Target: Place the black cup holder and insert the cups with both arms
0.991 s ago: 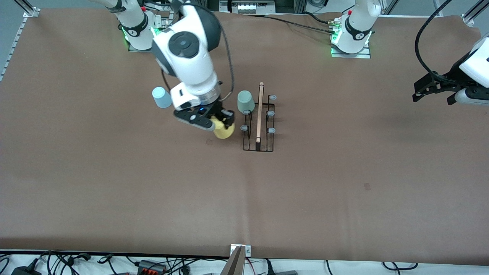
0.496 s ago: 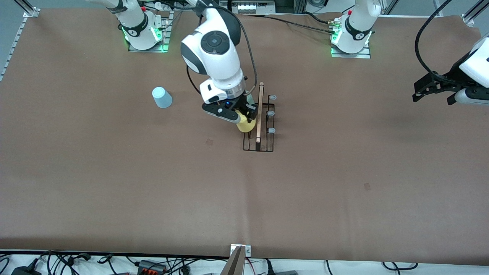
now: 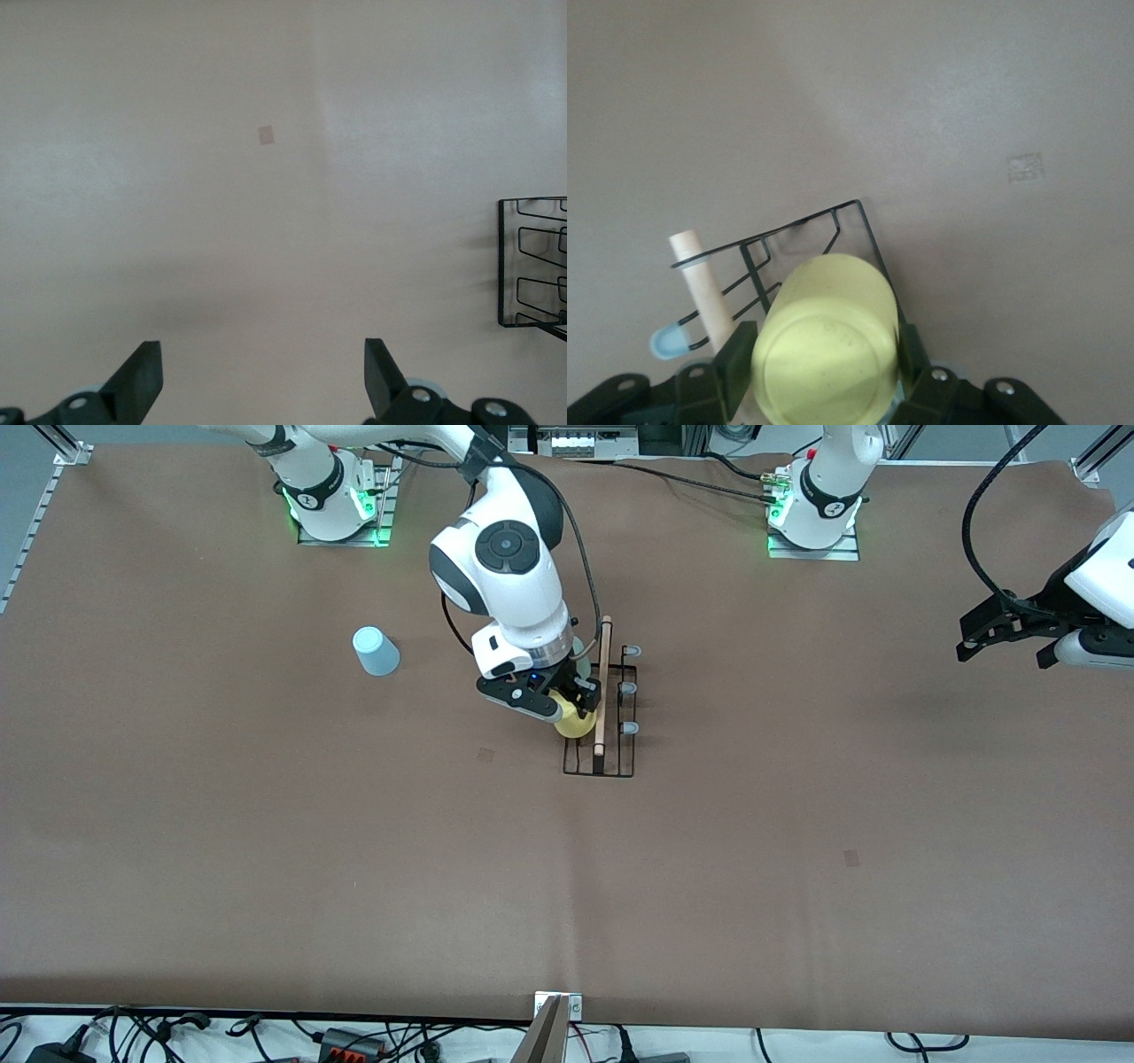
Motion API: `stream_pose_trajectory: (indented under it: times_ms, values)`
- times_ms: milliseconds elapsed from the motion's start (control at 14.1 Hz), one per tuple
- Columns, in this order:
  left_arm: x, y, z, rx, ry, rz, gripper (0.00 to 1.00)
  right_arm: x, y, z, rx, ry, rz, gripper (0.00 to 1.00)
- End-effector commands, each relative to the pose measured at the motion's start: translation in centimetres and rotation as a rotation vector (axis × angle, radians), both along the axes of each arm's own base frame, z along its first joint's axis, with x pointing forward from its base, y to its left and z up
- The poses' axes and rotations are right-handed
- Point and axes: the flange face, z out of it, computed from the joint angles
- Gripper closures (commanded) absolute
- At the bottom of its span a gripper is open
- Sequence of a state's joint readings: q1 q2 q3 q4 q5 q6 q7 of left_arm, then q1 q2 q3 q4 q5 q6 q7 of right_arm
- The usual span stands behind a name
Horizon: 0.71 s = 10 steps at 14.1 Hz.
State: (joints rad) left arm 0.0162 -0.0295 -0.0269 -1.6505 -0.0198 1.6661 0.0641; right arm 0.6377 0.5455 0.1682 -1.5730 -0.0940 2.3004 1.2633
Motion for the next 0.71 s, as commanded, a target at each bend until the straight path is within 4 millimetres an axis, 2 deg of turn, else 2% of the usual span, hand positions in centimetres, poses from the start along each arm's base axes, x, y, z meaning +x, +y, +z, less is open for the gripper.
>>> stream_pose_trajectory:
  times_ms: [0, 142, 283, 425, 637]
  values:
    - [0.3, 0.0, 0.4, -0.021, 0.002, -0.012, 0.0, 0.7, -0.2, 0.4, -0.019, -0.024, 0.019, 0.0]
    - [0.3, 0.0, 0.4, -0.021, 0.002, -0.012, 0.0, 1.8, -2.4, 2.6, -0.066, -0.026, 0.007, 0.0]
    - [0.3, 0.0, 0.4, -0.021, 0.002, -0.012, 0.0, 3.8, -7.6, 6.6, -0.134, 0.002, 0.051, 0.0]
    - [0.3, 0.0, 0.4, -0.021, 0.002, -0.011, 0.0, 5.6, -14.2, 11.3, -0.194, 0.031, 0.182, 0.0]
    - [0.3, 0.0, 0.4, -0.021, 0.002, -0.011, 0.0, 8.0, -27.2, 18.4, -0.234, 0.054, 0.245, 0.0]
